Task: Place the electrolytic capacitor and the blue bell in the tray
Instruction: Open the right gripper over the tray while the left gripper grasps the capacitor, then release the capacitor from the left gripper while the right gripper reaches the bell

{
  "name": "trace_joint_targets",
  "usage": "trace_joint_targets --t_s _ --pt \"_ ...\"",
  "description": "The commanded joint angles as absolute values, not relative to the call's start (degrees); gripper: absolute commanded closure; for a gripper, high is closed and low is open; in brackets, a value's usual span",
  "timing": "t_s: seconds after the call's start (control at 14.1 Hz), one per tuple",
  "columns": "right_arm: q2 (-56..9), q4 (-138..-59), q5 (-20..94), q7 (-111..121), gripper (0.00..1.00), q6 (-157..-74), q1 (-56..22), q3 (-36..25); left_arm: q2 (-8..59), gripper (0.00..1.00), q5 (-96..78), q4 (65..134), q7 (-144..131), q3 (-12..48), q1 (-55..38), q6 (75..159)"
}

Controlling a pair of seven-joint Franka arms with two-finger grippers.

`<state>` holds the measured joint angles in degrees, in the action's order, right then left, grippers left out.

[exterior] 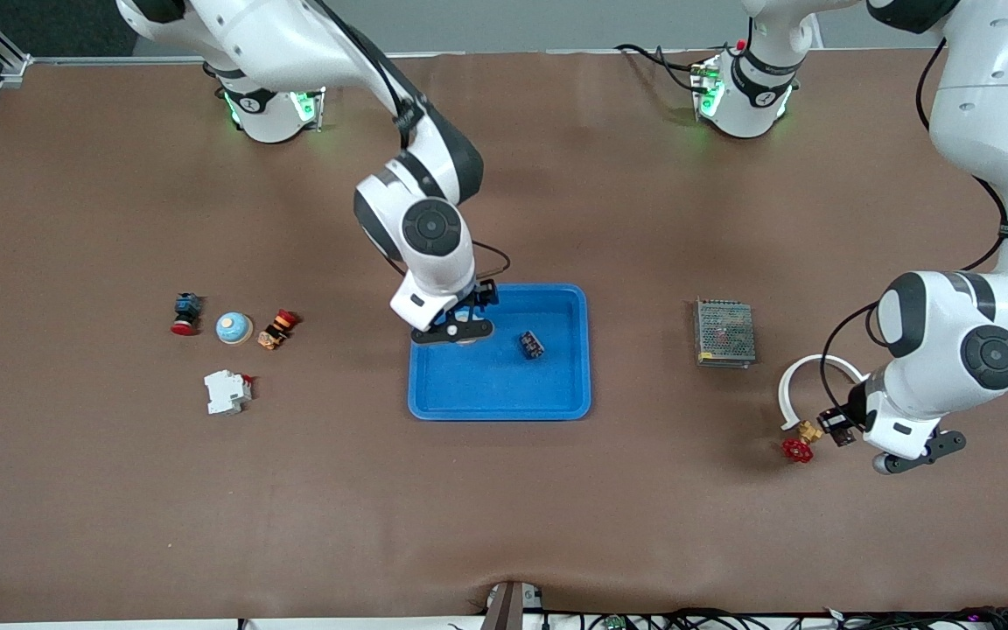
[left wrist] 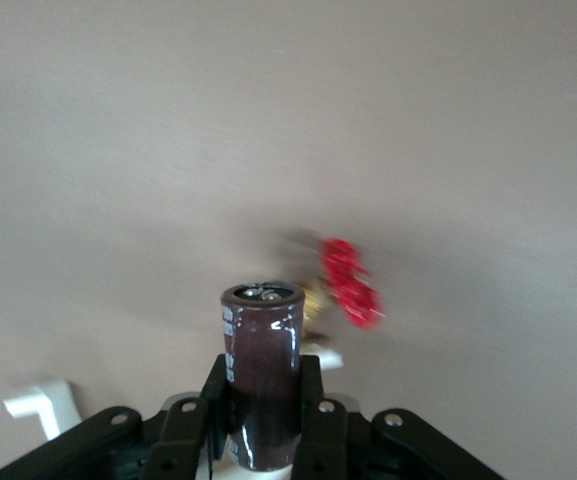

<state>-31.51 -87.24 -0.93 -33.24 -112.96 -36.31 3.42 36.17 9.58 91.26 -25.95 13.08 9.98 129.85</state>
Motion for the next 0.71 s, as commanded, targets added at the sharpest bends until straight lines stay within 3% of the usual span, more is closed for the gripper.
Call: trace_joint_targets --t_s 0.0,0.21,0.64 --pt "-27.78 -82.37 -1.58 -30.52 0.00 -101.82 -34.90 3.43 32.88 1.00 9.05 92.20 -30.13 17.12 9.84 126.39" --pt "-22.70 -81.04 -1.41 -22.44 0.00 -94.06 -31.92 3.43 32.96 1.00 9.23 92.20 -36.62 21.78 8.80 126.04" --pt "-16.08 -81.56 -2.46 7.67 0.00 -87.37 -18.05 3.34 35.94 1.00 9.93 88.87 -54.90 22.15 -5.34 126.39"
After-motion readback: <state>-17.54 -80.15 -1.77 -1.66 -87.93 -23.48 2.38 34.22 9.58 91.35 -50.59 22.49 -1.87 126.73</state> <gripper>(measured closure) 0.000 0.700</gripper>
